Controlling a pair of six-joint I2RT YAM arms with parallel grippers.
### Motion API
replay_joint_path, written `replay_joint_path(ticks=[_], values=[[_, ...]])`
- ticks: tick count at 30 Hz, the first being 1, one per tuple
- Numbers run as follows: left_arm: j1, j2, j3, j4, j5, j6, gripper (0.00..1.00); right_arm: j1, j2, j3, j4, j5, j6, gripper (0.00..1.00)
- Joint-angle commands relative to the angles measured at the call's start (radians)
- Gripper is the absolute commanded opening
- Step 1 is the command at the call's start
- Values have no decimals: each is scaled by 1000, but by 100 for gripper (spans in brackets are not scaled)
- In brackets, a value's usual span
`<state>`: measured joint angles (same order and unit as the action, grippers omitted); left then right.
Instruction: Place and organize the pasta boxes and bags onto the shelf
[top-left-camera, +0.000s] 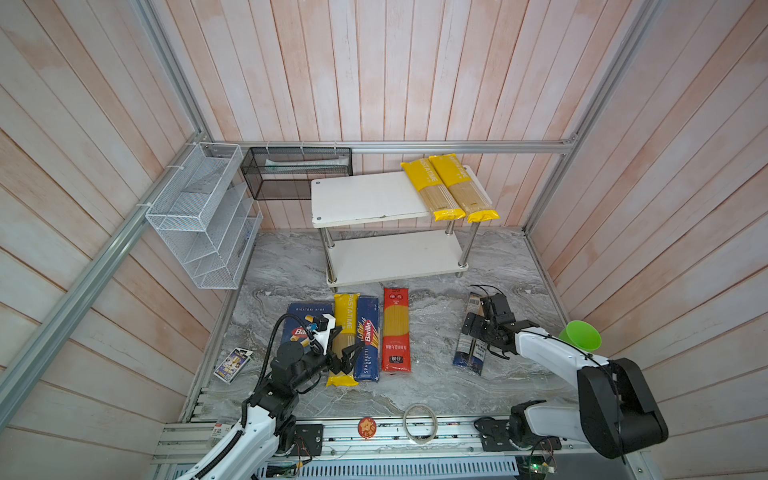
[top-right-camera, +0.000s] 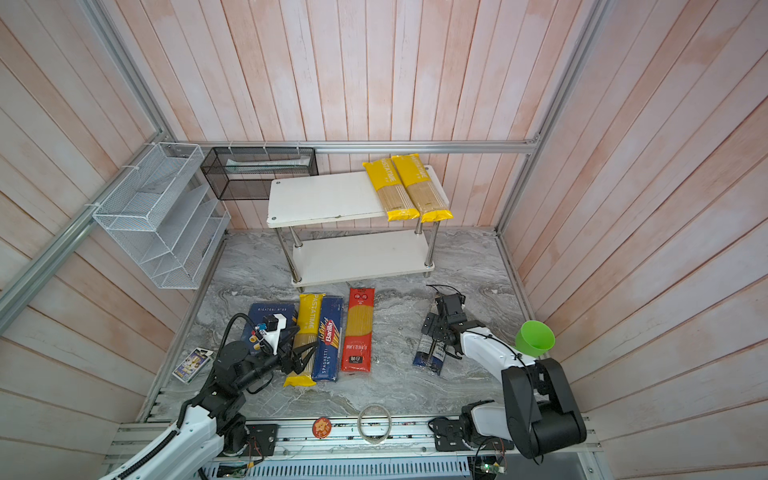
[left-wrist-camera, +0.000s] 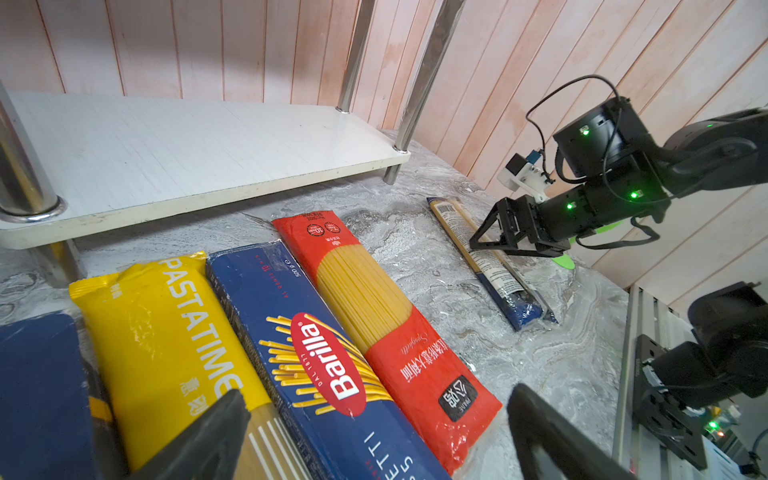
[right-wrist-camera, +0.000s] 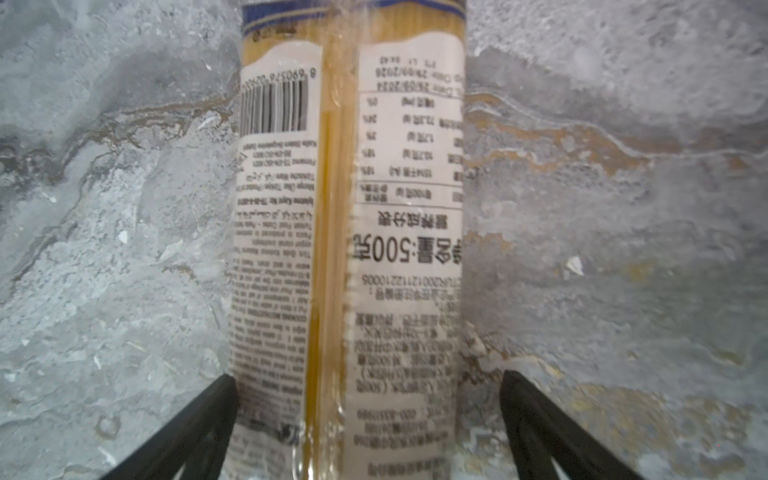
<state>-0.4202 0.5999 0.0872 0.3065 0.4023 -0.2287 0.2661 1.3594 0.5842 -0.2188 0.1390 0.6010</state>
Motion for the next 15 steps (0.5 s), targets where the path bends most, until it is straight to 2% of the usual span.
replay_joint_path(ticks=[1,5,12,15], values=[[-6,-8,19,0,-14,9,100,2,62,44,33,-48,-27,98],[-6,-10,20,-1,-17,9,100,26,97,59,40,-76,-24,98],[-6,-26,14,1,-16,8,99,120,109,62,-67,32,-14,98],[-6,-34,12,0,-20,8,100,166,100,44,-32,5,-11,98]])
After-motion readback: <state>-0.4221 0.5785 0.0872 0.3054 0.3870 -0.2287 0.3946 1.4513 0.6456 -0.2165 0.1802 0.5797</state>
